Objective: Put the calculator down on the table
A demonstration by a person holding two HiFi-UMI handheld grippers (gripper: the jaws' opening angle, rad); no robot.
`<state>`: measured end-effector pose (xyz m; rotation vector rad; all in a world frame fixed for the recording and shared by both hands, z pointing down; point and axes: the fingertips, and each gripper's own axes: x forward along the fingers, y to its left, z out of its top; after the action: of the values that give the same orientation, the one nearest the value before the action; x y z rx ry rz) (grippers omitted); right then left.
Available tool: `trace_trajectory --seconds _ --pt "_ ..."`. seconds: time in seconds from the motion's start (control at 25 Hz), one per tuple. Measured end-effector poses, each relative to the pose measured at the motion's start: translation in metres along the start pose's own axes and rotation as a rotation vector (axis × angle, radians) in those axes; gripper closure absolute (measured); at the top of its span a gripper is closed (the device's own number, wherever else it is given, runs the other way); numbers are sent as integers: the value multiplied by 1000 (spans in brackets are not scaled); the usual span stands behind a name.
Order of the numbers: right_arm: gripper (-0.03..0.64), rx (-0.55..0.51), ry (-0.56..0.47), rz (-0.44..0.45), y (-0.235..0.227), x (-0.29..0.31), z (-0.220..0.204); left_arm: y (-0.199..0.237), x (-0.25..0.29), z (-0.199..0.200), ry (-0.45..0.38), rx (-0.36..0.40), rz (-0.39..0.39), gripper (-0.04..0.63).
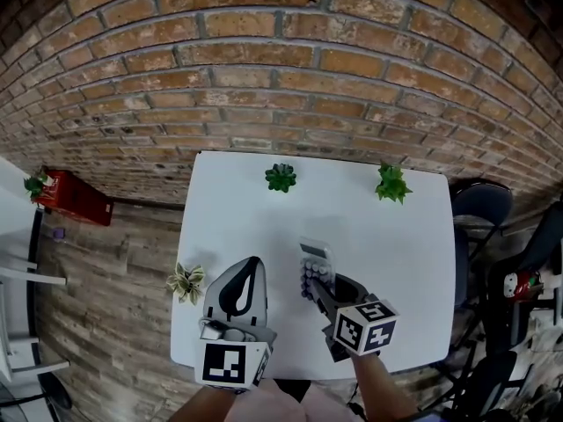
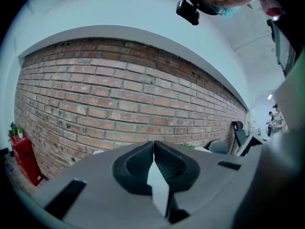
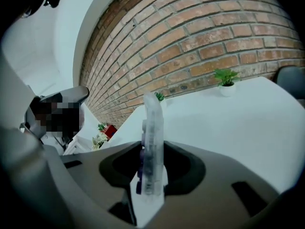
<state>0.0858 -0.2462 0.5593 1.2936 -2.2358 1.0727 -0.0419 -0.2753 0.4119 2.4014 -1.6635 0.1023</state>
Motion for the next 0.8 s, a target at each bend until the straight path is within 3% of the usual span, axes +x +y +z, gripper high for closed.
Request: trace_trajectory --seconds 0.28,0.68,0.8 --pt "482 46 43 1 -6 8 -11 2 8 -4 13 8 -5 583" --pt "477 259 43 62 -10 21 -21 6 15 -9 31 8 -12 583" --pt "472 261 42 59 -12 22 -21 8 17 -11 39 22 -16 583"
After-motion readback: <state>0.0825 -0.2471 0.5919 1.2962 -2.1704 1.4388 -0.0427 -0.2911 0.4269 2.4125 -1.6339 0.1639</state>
